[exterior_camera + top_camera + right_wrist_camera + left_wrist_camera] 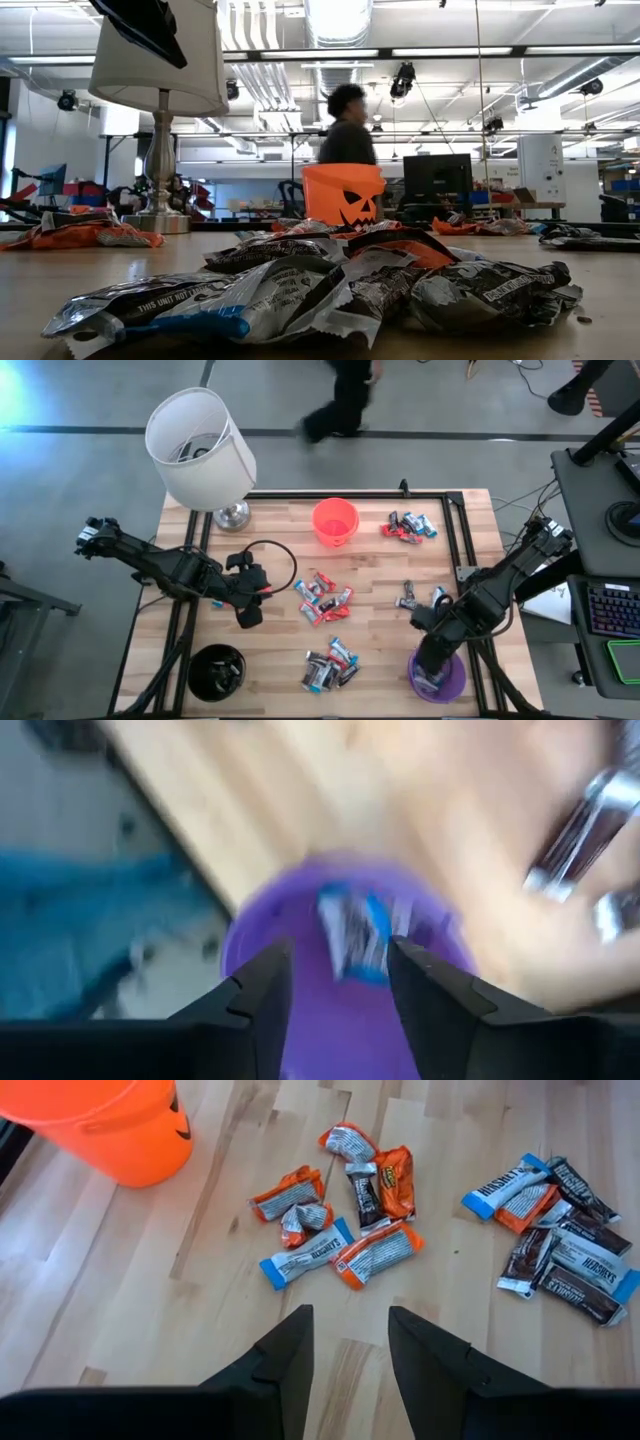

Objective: Organize candy in baskets
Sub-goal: Put the orange chocolate into the orange bucket

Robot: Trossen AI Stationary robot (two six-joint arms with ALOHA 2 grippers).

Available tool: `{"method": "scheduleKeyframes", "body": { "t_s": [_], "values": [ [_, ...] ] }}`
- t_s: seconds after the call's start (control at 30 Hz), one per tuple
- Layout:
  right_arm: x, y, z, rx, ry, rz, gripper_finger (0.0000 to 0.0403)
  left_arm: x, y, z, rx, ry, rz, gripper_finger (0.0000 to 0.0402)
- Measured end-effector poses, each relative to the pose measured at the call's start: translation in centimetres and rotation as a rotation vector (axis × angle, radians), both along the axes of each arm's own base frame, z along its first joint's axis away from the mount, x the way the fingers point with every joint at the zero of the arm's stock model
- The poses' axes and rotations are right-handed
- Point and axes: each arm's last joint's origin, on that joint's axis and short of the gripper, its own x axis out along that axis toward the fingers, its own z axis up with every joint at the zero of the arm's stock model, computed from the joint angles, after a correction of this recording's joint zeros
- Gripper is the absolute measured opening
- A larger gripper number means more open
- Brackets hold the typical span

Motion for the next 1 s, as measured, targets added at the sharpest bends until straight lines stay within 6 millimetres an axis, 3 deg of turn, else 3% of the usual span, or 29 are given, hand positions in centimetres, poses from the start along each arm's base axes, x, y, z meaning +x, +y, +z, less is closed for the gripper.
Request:
{"method": "scheduleKeyframes", "body": {
  "t_s": [0.23,0.4,0.67,1.0],
  "values": [
    [1.0,-1.9,0.0,-0.241,-0.147,-0.185,0.016,0.0,0.0,0.0,-0.001,-0.003,0.0,0.0142],
    [1.3,-4.2,-0.2,-0.392,-0.123,-0.262,0.016,0.0,0.0,0.0,-0.001,-0.003,0.0,0.014],
    [2.5,-7.6,-0.3,-0.477,-0.055,-0.242,0.016,0.0,0.0,0.0,-0.001,-0.003,0.0,0.0127],
    [3.9,-14.1,-0.3,-0.479,0.044,-0.184,0.016,0.1,0.0,0.1,-0.006,-0.013,0.002,0.0126]
  ]
}}
